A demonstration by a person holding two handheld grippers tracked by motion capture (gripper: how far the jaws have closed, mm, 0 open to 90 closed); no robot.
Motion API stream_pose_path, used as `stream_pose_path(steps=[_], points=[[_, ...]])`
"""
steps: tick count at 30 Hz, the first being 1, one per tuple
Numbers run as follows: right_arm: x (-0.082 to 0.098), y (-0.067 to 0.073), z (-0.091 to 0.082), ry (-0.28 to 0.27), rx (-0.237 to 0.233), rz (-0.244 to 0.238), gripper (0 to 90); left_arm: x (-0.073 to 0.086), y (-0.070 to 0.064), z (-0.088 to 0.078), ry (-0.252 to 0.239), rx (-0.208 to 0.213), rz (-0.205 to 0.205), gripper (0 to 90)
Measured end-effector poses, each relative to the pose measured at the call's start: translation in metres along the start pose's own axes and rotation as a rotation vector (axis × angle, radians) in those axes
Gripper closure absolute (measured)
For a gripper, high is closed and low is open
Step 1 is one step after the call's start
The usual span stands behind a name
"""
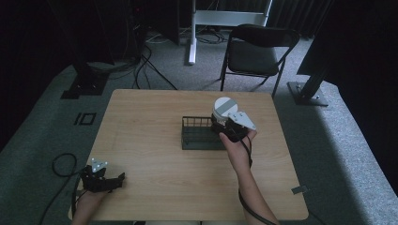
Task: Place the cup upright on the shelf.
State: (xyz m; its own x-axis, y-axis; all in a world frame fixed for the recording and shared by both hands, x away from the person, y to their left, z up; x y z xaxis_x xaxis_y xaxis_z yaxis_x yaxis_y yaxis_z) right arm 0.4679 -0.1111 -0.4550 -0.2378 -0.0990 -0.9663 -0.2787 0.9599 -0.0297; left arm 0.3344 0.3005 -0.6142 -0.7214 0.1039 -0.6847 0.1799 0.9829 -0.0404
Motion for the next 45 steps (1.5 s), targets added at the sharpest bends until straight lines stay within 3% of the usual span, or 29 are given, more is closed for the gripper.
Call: stream_pose_path(steps=[11, 26, 45], points=[[0.023, 0.008, 0.017, 0.095, 0.068, 0.005, 18.1, 0.000, 0.000, 0.000, 0.000, 0.000, -0.001, 0.1], [0.047, 0.015, 0.028, 0.176, 0.082, -0.009, 18.1, 0.000, 0.000, 0.000, 0.000, 0.000, 0.000, 0.1], [0.056, 0.017, 0.034, 0.213, 0.073, -0.019, 18.1, 0.000, 0.000, 0.000, 0.000, 0.000, -0.001, 0.1]])
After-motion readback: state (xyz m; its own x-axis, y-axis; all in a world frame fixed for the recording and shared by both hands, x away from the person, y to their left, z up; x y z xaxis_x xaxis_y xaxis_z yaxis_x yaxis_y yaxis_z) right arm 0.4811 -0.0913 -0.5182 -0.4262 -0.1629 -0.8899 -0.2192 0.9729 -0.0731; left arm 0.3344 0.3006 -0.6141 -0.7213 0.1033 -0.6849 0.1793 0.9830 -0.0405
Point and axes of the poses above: each handheld gripper's, and its own axes: z roughly forward along the jaws, x roughly out of its underside, y roughly to its left, the point moved 9 cm from there along z, roughly forward along the jaws, and after that the axes turned 4 degrees about -z, right-handed, at the moved point
